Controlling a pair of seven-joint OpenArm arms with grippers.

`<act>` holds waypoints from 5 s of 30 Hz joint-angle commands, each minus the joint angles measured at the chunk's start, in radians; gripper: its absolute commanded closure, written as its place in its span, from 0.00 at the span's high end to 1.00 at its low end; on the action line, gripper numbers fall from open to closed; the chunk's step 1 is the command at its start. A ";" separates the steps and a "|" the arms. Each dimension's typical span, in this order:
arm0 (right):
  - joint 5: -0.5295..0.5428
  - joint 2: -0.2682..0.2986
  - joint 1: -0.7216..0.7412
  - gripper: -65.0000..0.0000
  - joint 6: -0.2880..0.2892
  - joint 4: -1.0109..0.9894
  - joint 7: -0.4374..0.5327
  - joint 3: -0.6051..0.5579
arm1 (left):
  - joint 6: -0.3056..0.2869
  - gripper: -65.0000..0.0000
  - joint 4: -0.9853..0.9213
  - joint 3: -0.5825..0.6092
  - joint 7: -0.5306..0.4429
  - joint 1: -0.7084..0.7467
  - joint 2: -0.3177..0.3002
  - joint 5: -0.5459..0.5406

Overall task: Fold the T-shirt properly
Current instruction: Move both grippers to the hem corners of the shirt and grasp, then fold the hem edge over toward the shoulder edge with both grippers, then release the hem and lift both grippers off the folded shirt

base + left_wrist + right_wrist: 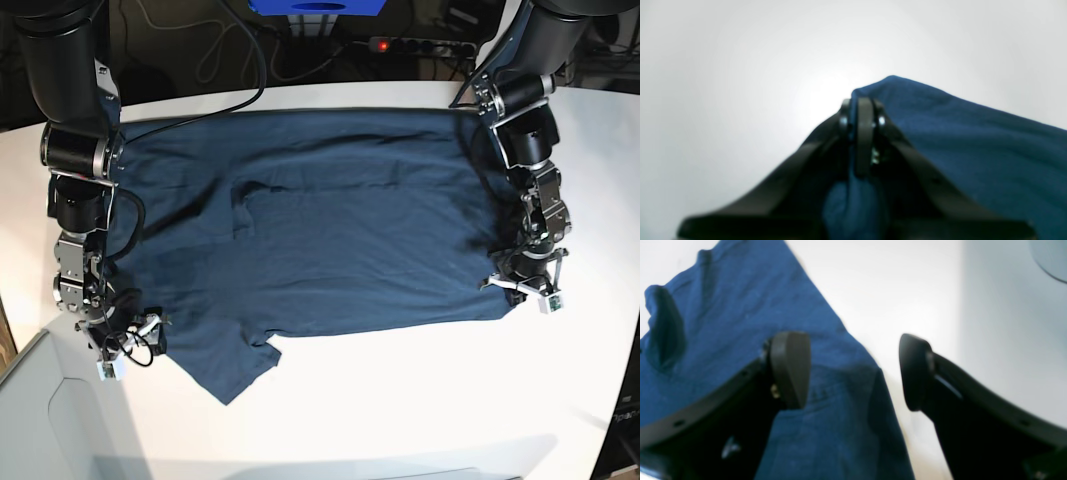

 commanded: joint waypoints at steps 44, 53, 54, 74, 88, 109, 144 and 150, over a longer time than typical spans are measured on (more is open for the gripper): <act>0.021 -0.011 -0.720 0.00 -0.004 1.052 -0.185 0.158 | 0.004 0.00 0.691 -0.008 0.126 0.359 0.082 0.007; 0.021 -0.011 -0.816 0.00 -0.004 1.095 -0.194 0.161 | 0.010 0.00 0.699 -0.007 0.141 0.482 0.073 -0.145; 0.021 -0.010 -0.820 0.01 -0.002 1.095 -0.213 0.161 | 0.010 0.00 0.702 -0.007 0.164 0.488 0.071 -0.156; 0.015 -0.039 -0.817 0.62 0.122 1.281 -0.314 0.161 | 0.010 0.41 0.715 -0.057 0.244 0.430 0.071 -0.159; 0.015 -0.037 -0.765 0.62 0.122 1.281 -0.357 0.162 | 0.008 0.33 0.662 -0.051 0.247 0.392 0.080 -0.159; 0.014 -0.039 -0.498 0.63 0.122 1.057 -0.359 0.154 | 0.011 0.00 0.906 -0.051 0.250 0.462 0.125 -0.158; 0.014 -0.045 -0.364 0.00 0.121 0.624 -0.349 -0.010 | 0.011 0.00 0.969 -0.056 0.250 0.507 0.128 -0.158; 0.020 -0.040 -0.463 0.00 0.124 0.899 -0.357 -0.010 | 0.007 0.00 0.969 -0.056 0.248 0.502 0.128 -0.158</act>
